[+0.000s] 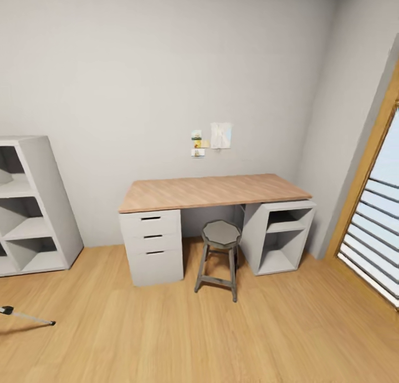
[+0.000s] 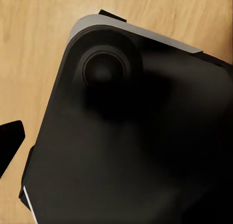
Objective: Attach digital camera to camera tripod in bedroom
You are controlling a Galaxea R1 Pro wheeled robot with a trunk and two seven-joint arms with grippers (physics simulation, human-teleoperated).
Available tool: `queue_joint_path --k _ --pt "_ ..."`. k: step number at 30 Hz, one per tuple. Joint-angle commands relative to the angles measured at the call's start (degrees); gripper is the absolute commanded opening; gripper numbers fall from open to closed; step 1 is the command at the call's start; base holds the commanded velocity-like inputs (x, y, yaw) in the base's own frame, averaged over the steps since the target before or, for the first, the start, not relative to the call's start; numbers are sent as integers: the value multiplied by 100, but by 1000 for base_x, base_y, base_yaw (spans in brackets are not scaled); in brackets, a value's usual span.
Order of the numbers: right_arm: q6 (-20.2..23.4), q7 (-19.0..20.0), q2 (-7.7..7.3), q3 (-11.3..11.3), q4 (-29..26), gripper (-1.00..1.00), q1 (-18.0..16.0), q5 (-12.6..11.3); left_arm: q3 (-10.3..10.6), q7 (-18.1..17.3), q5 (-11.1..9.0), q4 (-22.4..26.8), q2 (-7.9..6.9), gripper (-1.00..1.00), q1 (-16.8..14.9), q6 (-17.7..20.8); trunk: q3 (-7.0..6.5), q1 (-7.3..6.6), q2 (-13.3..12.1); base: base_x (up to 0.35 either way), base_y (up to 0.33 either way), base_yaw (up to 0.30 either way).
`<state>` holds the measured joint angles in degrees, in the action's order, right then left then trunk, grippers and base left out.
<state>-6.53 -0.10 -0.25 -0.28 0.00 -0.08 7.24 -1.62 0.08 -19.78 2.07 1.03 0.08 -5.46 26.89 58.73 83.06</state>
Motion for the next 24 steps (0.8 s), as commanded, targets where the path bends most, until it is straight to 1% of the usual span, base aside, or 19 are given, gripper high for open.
queue_joint_path --k 1,15,19,24 --pt "-15 -2 -1 -7 0 100 -1 49 -14 1 -17 3 2 100 1 -13 4 0 2 0 0 -298" --pt "-15 0 -1 -7 0 100 -1 41 0 -4 -14 4 2 100 1 -25 4 0 2 2 6 -298" --pt "-15 0 -3 -7 0 100 -1 41 8 -7 4 9 8 100 1 -25 4 0 2 76 146 -298" --pt "-12 -2 -8 -7 0 100 -1 41 15 -8 15 9 10 100 1 -25 4 0 2 123 255 -298"
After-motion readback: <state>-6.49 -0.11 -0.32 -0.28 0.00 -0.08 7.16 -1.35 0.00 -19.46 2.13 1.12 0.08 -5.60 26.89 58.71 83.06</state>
